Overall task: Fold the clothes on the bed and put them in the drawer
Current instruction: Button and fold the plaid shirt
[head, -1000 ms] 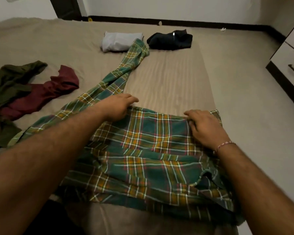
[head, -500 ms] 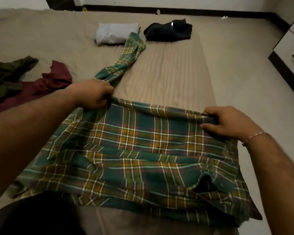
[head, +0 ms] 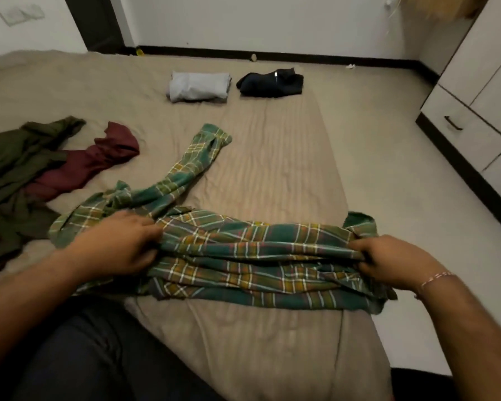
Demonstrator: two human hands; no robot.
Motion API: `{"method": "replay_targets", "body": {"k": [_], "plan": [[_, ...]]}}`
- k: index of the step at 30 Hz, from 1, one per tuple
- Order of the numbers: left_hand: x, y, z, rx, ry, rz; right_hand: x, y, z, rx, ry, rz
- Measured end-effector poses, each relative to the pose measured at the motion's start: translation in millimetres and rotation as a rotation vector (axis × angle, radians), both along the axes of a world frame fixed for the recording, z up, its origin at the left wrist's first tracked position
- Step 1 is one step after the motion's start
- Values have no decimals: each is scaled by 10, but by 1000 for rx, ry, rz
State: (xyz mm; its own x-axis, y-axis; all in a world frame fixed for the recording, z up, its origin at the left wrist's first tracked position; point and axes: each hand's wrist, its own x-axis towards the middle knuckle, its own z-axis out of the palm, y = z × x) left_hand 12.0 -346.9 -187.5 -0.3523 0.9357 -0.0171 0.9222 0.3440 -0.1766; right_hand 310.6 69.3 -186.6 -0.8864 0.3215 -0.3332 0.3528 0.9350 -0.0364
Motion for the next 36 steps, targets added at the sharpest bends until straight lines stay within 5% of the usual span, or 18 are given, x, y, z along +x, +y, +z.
{"method": "replay_targets", "body": {"k": [3, 5, 10, 13, 16, 19, 24, 27, 30, 33, 36], "plan": [[87, -91, -95, -141, -147, 108, 155, -87, 6, -112, -70, -55], [149, -17, -41, -134, -65, 121, 253, -98, 49, -146, -38, -143], [475, 436, 10, 324, -159, 75, 119, -162, -18, 58, 503, -111], [813, 823, -131, 418, -357, 39, -106, -105, -146, 1, 445, -44], [1032, 1075, -444, 284, -423, 67, -167, 74, -359, -60, 235, -122], [1099, 1081, -699, 45, -413, 128, -154, 279, -490, -202, 285, -260], [1253, 1185, -697, -48, -390, 109, 1, 519, -437, -787, 393, -599], [1509, 1330, -709, -13, -338, 67, 55, 697, -502, -531, 381, -700], [1928, 1558, -761, 13, -291, 47, -13, 641, -477, -156, 493, -635], [2245, 1786, -797, -27, -362, -12, -80, 229, -258, -288, 673, -287], [2147, 1790, -736, -15, -445, -133, -104, -300, -312, -308, 417, 131]]}}
